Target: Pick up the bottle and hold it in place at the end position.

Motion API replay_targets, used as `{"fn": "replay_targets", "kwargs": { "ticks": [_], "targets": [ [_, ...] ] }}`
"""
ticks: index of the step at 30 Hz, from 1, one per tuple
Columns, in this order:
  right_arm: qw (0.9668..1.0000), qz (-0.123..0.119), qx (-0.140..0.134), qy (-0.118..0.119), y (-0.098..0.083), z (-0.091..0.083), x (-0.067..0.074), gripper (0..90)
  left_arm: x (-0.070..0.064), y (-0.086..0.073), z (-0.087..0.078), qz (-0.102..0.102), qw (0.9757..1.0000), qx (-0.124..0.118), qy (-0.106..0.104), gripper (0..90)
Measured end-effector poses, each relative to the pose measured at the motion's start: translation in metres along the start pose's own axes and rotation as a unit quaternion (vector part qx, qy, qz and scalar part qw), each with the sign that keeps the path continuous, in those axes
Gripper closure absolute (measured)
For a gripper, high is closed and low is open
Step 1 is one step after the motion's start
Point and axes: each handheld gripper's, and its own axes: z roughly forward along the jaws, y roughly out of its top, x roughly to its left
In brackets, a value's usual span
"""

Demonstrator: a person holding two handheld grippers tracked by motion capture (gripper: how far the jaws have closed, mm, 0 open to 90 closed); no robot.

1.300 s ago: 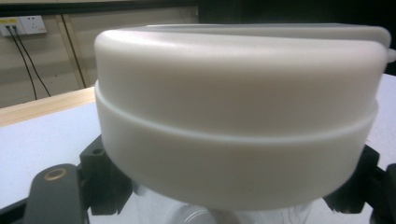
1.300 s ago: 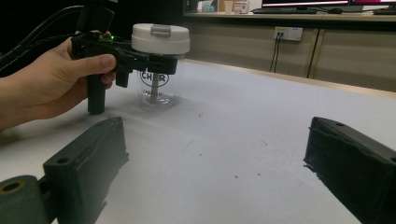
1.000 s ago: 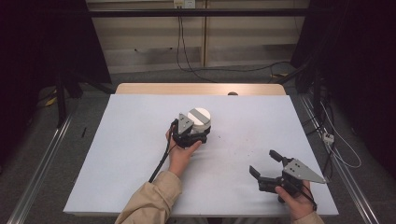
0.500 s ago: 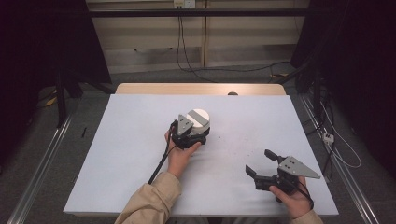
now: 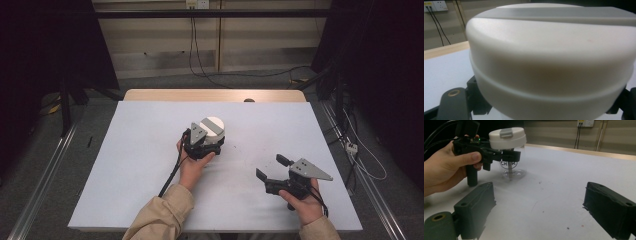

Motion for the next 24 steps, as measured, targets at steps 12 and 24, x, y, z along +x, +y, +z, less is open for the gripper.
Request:
{"fn": "replay_targets", "kwargs": {
  "ticks": [12, 24],
  "targets": [
    [0.9999, -0.010, 0.007, -0.012, 0.014, 0.013, 0.004, 9.8, 0.000, 0.000, 0.000, -0.004, 1.0000, 0.001, -0.002, 18.7],
    [0.9997, -0.022, 0.012, -0.004, 0.024, 0.029, 0.014, 10.7, 0.000, 0.000, 0.000, -0.001, 1.0000, 0.002, -0.001, 18.7]
  ]
}}
